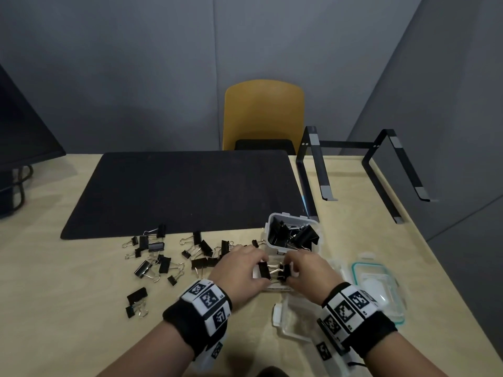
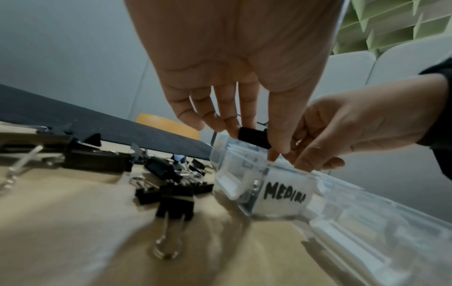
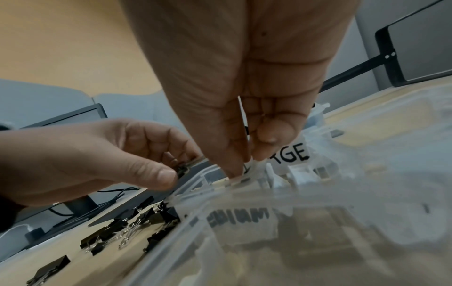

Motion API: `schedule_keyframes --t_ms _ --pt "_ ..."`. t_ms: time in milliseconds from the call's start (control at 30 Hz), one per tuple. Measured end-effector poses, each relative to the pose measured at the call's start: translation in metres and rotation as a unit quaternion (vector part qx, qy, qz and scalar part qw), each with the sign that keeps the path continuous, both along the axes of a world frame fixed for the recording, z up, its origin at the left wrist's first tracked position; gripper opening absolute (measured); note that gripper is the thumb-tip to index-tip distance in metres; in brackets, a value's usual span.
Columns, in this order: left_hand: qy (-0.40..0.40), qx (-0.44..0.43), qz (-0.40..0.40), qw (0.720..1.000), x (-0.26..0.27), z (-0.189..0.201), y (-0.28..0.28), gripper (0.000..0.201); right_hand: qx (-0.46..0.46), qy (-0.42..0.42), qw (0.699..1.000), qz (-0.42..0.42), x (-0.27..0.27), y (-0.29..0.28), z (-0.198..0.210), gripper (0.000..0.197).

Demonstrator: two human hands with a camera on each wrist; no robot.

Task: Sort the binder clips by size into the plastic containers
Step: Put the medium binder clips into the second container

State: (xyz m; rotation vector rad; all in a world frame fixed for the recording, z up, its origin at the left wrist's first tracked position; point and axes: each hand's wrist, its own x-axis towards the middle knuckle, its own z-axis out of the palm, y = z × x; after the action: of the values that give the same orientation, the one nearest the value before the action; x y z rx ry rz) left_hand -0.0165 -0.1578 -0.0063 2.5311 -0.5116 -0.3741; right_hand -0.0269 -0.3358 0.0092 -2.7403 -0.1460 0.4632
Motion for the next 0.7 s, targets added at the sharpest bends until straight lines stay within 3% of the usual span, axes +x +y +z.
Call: schedule_keyframes --t_ms 200,367,700 --pt "-0.034 0.015 0.001 0.999 0.002 -0.012 -0.014 0.047 -0.003 0.002 1.000 0.003 0.002 0.000 -0.004 0.021" --pt "-0.049 0.048 -0.010 0.998 -0.001 -0.016 -0.009 0.035 -0.022 0.000 1.000 0.008 0.001 -0.001 -0.006 0.020" --pt "-0.037 0.087 -0.023 0.995 -0.003 -0.019 -0.014 0.038 -0.066 0.034 0.997 0.037 0.006 -0.001 -0.003 0.021"
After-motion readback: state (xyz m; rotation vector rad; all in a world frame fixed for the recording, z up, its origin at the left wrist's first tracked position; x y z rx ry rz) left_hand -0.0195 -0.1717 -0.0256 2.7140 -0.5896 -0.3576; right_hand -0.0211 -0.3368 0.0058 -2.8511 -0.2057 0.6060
